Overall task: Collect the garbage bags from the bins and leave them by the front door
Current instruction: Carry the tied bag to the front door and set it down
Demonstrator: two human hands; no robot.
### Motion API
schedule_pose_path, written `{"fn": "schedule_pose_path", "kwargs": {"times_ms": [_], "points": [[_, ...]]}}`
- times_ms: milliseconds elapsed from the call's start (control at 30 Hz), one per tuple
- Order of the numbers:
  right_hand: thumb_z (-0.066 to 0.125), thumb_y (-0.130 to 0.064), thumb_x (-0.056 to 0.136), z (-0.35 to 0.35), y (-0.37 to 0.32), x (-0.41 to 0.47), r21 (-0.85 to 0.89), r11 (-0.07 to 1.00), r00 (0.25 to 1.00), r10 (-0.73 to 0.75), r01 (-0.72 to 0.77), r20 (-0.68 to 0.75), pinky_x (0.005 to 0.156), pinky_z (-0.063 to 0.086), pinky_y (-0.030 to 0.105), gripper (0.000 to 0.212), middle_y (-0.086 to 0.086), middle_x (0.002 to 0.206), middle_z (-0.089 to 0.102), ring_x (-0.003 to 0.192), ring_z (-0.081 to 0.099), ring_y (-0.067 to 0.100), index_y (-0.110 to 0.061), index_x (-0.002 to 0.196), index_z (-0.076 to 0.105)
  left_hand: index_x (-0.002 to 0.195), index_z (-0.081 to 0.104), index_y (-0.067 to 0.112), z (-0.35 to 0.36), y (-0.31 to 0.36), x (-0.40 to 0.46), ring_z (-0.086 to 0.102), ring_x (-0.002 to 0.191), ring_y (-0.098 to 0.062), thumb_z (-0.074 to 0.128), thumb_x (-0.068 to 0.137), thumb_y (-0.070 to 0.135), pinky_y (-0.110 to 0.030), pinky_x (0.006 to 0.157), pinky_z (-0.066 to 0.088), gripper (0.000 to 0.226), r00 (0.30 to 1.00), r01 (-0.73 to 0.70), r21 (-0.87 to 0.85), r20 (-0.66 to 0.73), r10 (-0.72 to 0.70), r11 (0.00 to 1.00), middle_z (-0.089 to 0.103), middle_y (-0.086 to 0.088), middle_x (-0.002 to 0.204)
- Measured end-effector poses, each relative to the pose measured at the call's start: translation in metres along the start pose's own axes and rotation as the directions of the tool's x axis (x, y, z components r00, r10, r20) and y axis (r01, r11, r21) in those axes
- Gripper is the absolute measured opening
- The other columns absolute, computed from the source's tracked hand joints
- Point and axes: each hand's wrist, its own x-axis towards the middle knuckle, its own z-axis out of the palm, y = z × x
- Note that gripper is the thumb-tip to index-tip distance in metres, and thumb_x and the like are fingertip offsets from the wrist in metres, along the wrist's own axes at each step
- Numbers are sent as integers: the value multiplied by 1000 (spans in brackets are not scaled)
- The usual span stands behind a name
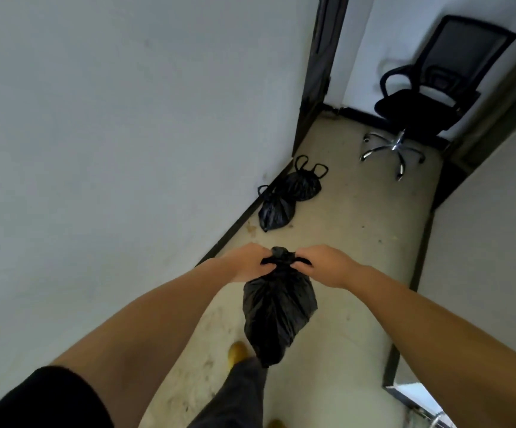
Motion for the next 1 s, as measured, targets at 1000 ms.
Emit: {"fn": "schedule_pose_path", "kwargs": {"times_ms": [1000], "points": [[39,-34,99,11,163,476,211,977,918,-82,-2,389,52,37,29,32,10,73,60,58,53,20,-8,99,57,122,52,17,-98,-283,379,56,107,-23,35,98,28,-36,92,46,32,919,386,43,64,-388,921,59,-6,121]]}}
